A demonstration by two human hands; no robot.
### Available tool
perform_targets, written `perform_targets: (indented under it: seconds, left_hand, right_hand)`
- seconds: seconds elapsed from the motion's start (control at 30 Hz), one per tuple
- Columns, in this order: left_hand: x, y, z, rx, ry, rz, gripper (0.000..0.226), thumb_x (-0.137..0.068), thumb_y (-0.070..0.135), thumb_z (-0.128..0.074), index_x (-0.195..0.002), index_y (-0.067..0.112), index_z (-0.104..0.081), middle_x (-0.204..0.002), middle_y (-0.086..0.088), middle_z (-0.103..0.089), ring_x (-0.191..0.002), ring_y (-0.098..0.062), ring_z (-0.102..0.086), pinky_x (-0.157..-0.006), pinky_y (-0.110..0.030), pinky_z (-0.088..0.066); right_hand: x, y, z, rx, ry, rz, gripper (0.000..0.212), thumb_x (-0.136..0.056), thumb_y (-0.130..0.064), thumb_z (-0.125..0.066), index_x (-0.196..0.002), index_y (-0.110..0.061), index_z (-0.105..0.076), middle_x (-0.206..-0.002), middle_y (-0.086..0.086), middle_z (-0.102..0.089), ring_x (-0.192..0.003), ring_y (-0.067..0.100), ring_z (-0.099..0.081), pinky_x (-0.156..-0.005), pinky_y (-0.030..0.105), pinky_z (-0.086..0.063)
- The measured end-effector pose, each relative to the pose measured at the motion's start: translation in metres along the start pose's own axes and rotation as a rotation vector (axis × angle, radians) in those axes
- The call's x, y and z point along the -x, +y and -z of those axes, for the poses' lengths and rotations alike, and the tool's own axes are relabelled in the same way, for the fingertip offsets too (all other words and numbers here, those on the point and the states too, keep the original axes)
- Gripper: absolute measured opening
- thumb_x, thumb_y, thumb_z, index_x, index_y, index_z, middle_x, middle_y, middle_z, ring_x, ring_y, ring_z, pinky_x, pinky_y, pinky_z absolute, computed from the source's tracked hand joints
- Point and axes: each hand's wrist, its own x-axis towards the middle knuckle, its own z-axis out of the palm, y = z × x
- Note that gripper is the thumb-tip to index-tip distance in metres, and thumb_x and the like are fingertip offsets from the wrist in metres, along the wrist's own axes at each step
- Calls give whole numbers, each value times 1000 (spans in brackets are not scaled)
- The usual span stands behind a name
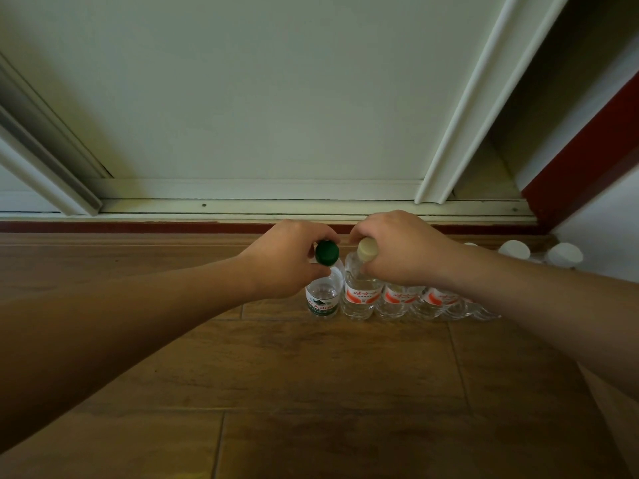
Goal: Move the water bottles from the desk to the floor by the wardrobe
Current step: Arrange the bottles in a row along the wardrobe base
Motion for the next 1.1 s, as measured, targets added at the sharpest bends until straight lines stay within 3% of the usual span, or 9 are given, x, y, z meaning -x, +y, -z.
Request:
perform_targets:
  seconds: [0.17, 0.3, 0.57, 0.8, 0.97, 1.1]
  left_hand:
    - [0, 0, 0, 14, 12, 7, 42, -83, 25, -76, -123, 27, -62, -106, 11, -65, -91, -6, -59, -80, -20, -49]
    - [-1, 0, -1, 22, 20, 8, 41, -83, 25, -76, -122, 27, -62, -102, 13, -62, -89, -4, -58, -71, -10, -44]
    - [-2, 1, -1, 12, 20, 24, 49, -82, 26, -77, -127, 28, -59, -105, 14, -61, -91, -4, -58, -78, -17, -48]
    - [-2, -1, -1, -14, 22, 35, 55, -80, 32, -78, -130, 28, -56, -110, 13, -63, -90, -4, -57, -69, -11, -40]
    - [2, 3, 3, -22, 34, 29, 61, -79, 37, -77, -135, 26, -53, -126, 10, -61, -106, -6, -56, -85, -19, -42]
    - [9, 7, 7, -45, 58, 3, 62, -84, 45, -70, -140, 27, -48, -138, 10, -54, -123, -8, -50, -97, -21, -37]
  right_hand:
    - [1, -1, 1, 2, -2, -4, 43, -79, -28, -70, -121, -23, -62, -115, -7, -64, -98, 12, -56, -78, 25, -43]
    - [1, 0, 0, -4, -1, -5, 43, -79, -29, -70, -121, -22, -62, -116, -6, -64, -99, 12, -57, -78, 25, -43]
    - [1, -1, 3, 1, -9, -16, 47, -77, -31, -72, -122, -23, -62, -118, -6, -63, -103, 14, -57, -84, 29, -47]
    - [2, 1, 4, 9, 16, -20, 43, -78, -30, -69, -120, -23, -62, -110, -8, -62, -96, 11, -55, -76, 26, -43]
    - [6, 1, 9, 0, 23, -31, 42, -78, -30, -68, -119, -25, -62, -105, -10, -59, -92, 8, -52, -74, 25, -41]
    - [14, -1, 14, -20, 16, -42, 55, -81, -43, -63, -132, -25, -55, -124, -6, -59, -109, 11, -53, -88, 29, -46]
